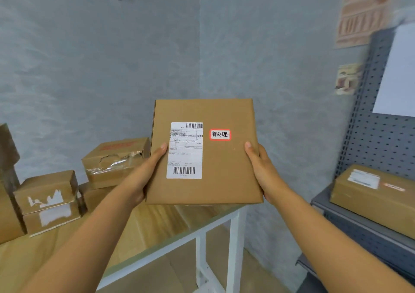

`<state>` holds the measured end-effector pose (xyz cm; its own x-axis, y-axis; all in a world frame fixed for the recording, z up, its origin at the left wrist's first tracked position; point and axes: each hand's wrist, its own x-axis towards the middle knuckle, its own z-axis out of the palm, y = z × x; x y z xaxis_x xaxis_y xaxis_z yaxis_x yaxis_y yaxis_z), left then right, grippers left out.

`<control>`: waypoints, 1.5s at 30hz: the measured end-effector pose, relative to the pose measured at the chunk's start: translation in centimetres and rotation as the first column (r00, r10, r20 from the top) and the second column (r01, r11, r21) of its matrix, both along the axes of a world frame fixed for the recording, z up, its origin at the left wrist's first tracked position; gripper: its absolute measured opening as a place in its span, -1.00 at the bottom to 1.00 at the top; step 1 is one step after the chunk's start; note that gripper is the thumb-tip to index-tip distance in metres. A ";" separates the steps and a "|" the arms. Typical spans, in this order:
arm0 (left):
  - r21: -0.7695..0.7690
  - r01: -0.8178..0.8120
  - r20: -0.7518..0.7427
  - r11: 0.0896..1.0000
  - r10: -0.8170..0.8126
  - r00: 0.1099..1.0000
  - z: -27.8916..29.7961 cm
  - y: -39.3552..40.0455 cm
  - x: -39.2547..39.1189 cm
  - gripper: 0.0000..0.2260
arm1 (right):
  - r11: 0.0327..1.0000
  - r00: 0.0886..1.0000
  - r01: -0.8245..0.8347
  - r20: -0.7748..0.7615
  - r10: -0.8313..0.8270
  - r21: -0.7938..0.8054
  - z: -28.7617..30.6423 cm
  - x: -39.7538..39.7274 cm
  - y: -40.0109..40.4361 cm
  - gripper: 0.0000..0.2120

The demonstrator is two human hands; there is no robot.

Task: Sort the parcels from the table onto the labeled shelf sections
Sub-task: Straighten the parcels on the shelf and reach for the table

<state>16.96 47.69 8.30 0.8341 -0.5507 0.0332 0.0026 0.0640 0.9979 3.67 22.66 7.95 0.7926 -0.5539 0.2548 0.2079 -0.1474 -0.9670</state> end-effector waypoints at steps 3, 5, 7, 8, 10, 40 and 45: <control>-0.027 0.075 0.008 0.997 -0.075 0.997 -0.9 0.0 -0.5 -0.62 | 0.992 0.992 0.125 0.004 -0.125 -0.002 -0.9 -2.4 0.9 -0.53; -0.044 0.128 -0.020 0.991 -0.129 0.991 -1.7 -0.5 -1.3 -0.65 | 0.982 0.982 0.187 -0.013 -0.186 0.028 -1.7 -4.6 1.4 -0.51; -0.052 0.169 -0.038 0.984 -0.171 0.985 -2.2 -1.6 -2.4 -0.68 | 0.969 0.971 0.239 -0.046 -0.236 0.066 -2.2 -7.3 1.7 -0.47; -0.055 0.191 -0.048 0.980 -0.194 0.980 -2.3 -2.2 -3.2 -0.67 | 0.961 0.963 0.265 -0.063 -0.261 0.080 -2.3 -8.8 1.8 -0.45; -0.052 0.252 -0.059 0.966 -0.254 0.965 -2.4 -3.7 -5.0 -0.63 | 0.938 0.943 0.330 -0.091 -0.321 0.105 -2.1 -12.0 1.9 -0.41; -0.127 0.717 0.053 0.686 -0.717 0.695 0.2 -17.5 -51.0 -0.41 | 0.454 0.455 0.890 -0.058 -0.888 0.035 0.6 -65.5 6.3 -0.50; -0.119 0.767 0.053 0.630 -0.768 0.638 1.5 -20.3 -55.4 -0.45 | 0.350 0.351 0.936 -0.016 -0.936 0.033 1.2 -69.8 6.6 -0.59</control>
